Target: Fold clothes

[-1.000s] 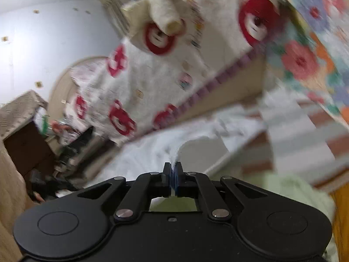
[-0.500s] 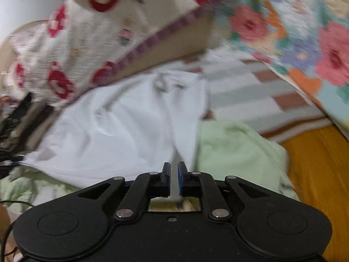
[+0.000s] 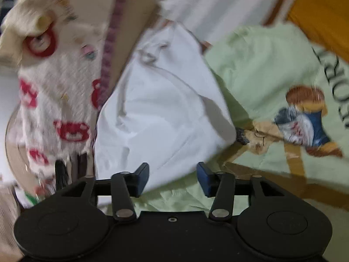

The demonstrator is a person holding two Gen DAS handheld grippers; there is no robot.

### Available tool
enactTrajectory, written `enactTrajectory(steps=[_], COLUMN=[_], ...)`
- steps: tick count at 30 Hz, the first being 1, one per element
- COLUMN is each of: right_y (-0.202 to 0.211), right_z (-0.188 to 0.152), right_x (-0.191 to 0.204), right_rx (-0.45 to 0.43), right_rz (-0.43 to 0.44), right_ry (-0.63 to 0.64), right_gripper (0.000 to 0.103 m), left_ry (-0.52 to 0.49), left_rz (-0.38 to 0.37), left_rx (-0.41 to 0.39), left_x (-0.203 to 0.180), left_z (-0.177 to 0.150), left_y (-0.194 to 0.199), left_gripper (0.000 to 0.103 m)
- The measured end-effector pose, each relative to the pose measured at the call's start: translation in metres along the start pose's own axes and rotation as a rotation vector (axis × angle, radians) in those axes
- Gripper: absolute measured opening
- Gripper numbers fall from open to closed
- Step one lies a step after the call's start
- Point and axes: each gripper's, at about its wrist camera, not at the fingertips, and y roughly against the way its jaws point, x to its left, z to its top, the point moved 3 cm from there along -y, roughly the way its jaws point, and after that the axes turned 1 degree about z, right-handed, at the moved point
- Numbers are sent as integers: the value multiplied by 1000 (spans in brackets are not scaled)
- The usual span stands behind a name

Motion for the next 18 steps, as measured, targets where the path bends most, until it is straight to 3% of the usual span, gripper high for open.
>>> enactTrajectory(steps=[12, 16, 17, 18], right_y=[-43, -61, -65, -66], right_z=[29, 33, 32, 30], right_x=[-11, -9, -8, -8], right_rx=[27, 42, 46, 36], right_rz=[-140, -134, -128, -125], right_ry=[-128, -50, -20, 2], right_gripper=[58, 62, 57, 45], left_ry=[-49, -61, -61, -60], left_rz=[63, 74, 78, 80], left_rx=[108, 129, 133, 137], left_x=[-1, -3, -3, -2], left_z=[-21, -26, -27, -27], left_y=[-15, -20, -20, -21], left_gripper=[9, 9, 9, 9])
